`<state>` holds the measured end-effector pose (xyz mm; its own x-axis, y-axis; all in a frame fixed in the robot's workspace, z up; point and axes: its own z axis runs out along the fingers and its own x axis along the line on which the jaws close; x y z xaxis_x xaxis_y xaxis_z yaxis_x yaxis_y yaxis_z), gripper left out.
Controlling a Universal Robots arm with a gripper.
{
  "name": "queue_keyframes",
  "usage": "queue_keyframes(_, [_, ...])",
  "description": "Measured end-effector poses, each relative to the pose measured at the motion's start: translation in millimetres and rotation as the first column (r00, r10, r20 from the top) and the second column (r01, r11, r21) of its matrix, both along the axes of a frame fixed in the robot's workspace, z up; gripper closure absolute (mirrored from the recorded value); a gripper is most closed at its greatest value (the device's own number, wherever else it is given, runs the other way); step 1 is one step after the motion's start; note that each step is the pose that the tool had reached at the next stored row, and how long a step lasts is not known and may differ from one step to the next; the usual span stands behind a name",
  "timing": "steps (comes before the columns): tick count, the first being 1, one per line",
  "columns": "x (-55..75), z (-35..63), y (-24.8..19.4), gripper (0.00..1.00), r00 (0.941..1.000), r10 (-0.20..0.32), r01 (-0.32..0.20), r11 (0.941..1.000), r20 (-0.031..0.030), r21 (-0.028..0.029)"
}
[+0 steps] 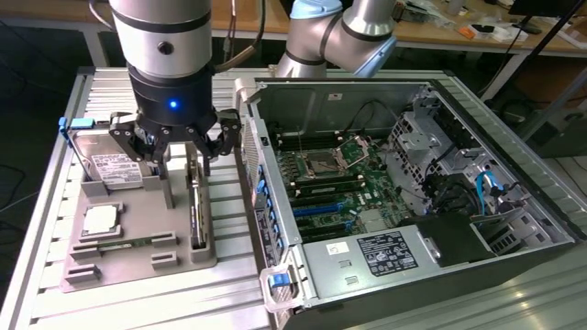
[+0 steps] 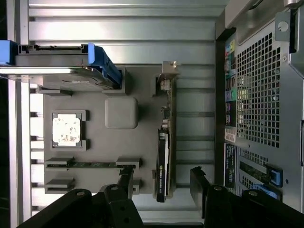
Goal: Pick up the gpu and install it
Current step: 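Pick up the gpu and move the gpu toward the slot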
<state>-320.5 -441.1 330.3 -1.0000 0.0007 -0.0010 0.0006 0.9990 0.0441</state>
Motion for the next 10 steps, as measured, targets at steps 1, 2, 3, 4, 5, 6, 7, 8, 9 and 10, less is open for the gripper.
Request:
queue_keyframes(1, [0.0, -2.9, -0.5, 0.40, 1.0000, 0.000, 0.000, 1.0000, -0.0001, -0.0001])
queue_keyframes(2, [0.0, -6.6, -1.1, 0.40, 1.0000, 0.000, 0.000, 1.0000, -0.0001, -0.0001])
queue_keyframes(3, [0.0, -8.3, -1.3, 0.40, 1.0000, 0.000, 0.000, 1.0000, 0.0000, 0.0000])
queue_keyframes(4, [0.0, -10.1, -1.5, 0.40, 1.0000, 0.000, 0.000, 1.0000, 0.0000, 0.0000])
queue_keyframes(5, [0.0, -11.9, -1.7, 0.40, 1.0000, 0.000, 0.000, 1.0000, 0.0000, 0.0000])
queue_keyframes(6, [0.0, -13.7, -1.9, 0.40, 1.0000, 0.000, 0.000, 1.0000, -0.0001, -0.0001])
queue_keyframes(7, [0.0, -15.7, -2.2, 0.40, 1.0000, 0.000, 0.000, 1.0000, 0.0000, -0.0001])
queue_keyframes(8, [0.0, -17.5, -2.3, 0.40, 1.0000, 0.000, 0.000, 1.0000, 0.0000, 0.0000])
queue_keyframes(9, [0.0, -19.2, -2.5, 0.40, 1.0000, 0.000, 0.000, 1.0000, 0.0000, 0.0000])
queue_keyframes(10, [0.0, -21.1, -2.7, 0.40, 1.0000, 0.000, 0.000, 1.0000, 0.0000, 0.0000])
